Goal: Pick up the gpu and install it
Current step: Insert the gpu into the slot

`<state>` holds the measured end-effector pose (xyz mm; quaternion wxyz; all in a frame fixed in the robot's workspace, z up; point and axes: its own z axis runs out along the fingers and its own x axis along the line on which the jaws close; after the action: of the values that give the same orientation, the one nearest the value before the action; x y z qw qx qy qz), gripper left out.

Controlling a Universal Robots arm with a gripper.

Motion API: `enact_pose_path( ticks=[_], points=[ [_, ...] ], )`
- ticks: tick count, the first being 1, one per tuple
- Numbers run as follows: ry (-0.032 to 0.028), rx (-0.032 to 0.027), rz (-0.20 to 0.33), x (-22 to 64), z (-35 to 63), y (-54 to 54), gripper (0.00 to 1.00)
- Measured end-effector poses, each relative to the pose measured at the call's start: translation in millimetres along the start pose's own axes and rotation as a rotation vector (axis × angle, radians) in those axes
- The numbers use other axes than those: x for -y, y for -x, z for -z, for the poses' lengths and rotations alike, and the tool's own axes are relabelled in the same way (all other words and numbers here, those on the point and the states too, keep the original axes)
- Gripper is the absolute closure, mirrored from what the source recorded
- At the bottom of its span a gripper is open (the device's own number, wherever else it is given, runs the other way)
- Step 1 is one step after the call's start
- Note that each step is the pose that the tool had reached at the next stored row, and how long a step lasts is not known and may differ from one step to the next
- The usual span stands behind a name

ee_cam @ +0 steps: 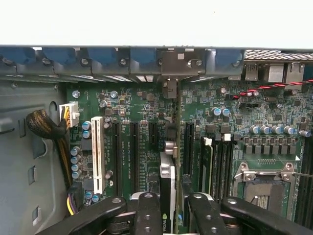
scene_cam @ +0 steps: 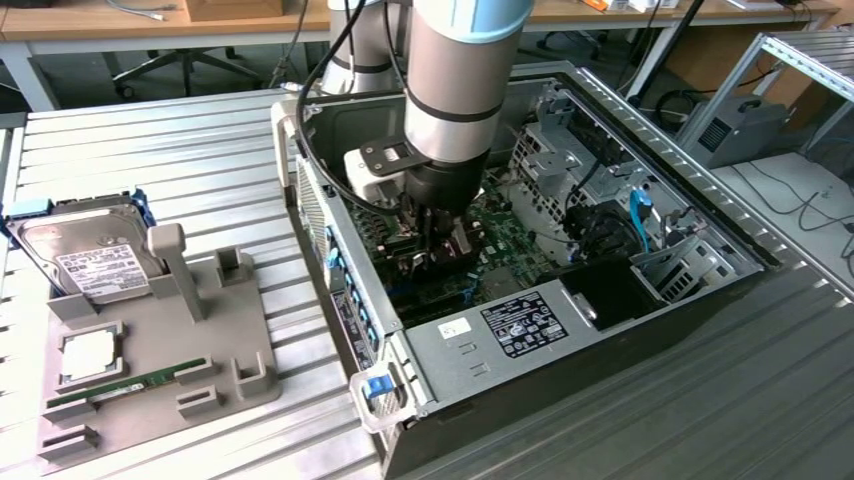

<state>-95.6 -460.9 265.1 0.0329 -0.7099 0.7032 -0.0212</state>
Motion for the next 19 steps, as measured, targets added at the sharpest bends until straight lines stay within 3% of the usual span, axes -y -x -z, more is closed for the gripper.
enact_pose_path(
  ticks=[19],
  points=[
    [-0.0004,0.0000,0.000,-1.7,-2.1,-0.3,0.73]
  ],
)
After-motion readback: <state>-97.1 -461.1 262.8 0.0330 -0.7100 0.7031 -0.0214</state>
